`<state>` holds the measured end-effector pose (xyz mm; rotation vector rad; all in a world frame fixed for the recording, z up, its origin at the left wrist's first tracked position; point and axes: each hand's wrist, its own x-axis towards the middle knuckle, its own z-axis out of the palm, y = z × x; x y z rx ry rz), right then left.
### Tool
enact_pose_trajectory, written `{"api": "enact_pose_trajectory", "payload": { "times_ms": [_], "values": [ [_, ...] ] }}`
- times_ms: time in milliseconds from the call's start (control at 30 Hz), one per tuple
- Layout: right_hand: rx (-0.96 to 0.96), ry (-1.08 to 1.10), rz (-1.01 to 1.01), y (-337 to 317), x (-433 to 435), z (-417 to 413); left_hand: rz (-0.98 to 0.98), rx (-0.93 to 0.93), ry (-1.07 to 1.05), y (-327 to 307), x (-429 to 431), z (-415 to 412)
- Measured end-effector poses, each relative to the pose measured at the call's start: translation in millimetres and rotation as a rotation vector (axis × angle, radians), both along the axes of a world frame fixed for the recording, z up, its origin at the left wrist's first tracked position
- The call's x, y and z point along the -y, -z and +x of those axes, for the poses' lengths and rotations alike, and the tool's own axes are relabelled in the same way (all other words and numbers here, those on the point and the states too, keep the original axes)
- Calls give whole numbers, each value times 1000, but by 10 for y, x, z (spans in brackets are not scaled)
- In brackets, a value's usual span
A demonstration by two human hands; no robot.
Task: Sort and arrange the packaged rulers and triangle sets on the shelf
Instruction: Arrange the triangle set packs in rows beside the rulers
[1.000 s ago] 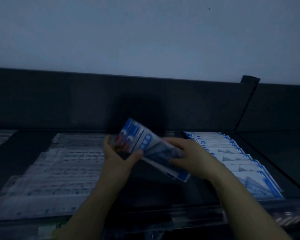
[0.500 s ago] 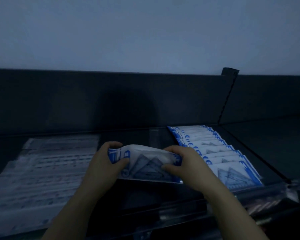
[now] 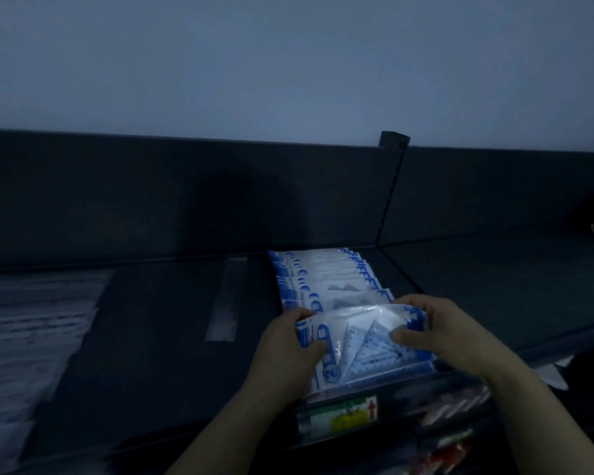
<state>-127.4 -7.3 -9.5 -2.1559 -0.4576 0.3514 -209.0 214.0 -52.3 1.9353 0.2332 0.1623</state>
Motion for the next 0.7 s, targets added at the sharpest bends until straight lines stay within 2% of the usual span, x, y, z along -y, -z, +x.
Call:
{"api": "enact_pose_trajectory", "payload": {
  "times_ms": [200, 367, 467, 600, 700],
  "values": [
    [-57, -161, -82, 244, 196, 342, 60, -101, -54, 34, 197, 102],
    [32, -207, -151, 185, 98, 592, 118, -61, -171, -17, 269, 205],
    [62, -304, -216, 181, 129, 664, 176, -117, -153, -65, 302, 168],
    [215, -340, -271, 284, 255, 661, 347, -128, -201, -73, 341, 66],
    [293, -387, -241, 387, 276, 578, 578, -94, -224, 16, 371, 42]
  ]
}}
